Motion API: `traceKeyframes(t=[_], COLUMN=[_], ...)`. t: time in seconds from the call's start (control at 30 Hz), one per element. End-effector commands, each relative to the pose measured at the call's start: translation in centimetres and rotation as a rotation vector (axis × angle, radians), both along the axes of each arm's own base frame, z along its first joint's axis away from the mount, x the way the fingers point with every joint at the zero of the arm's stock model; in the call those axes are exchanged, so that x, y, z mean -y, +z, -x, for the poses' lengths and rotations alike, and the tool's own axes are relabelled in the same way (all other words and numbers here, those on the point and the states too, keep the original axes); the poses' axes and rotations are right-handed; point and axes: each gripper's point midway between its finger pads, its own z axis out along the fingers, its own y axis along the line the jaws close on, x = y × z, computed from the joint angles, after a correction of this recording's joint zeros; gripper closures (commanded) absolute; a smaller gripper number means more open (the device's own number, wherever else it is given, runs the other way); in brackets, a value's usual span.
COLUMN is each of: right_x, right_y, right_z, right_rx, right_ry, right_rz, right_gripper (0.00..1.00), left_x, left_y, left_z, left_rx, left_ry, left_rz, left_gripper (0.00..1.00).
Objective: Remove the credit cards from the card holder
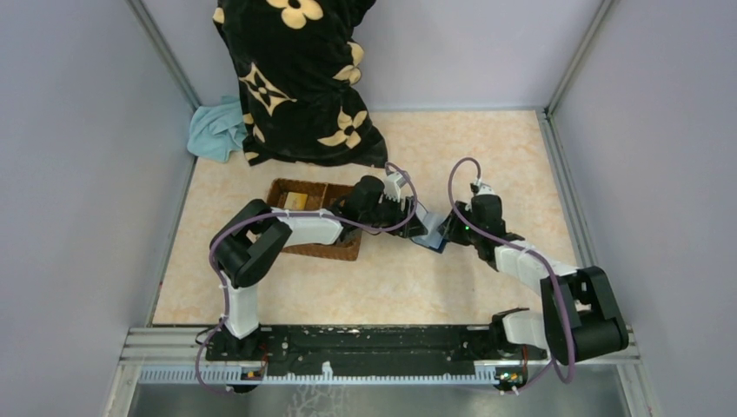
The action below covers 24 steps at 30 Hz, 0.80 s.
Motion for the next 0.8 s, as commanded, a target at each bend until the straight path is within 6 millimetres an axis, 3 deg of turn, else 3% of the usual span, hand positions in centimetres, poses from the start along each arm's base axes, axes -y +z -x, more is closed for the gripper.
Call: traceKeyframes(t=[0.0, 0.27, 0.57, 0.77], right_x=[-0.8, -0.9, -1.7, -2.0], right_y=[0.9, -0.6, -0.4, -1.2], right_z=[-1.2, -0.9, -1.5, -1.7], right_rx=[0.055, 0.020, 0.034, 0.012], right_ry=[0.010, 0.011, 0.025, 0.035], right_rz=[-0.054, -0.060, -0.101, -0.104], right_gripper=[0.66, 0.66, 0.69, 0.97], left_x=[-0.3, -0.9, -1.6, -2.0], left_y=[0.4, -1.3, -3.9, -5.3], left_z=[-0.5, -0.3, -0.1, 0.1], left_rx=[0.031, 0.018, -0.012, -0.003], left_ry=[0.003, 0.012, 0.019, 0.028], left_rz=[0.018, -0.013, -0.041, -0.047], left_gripper=[0.36, 0.36, 0.37, 0.37])
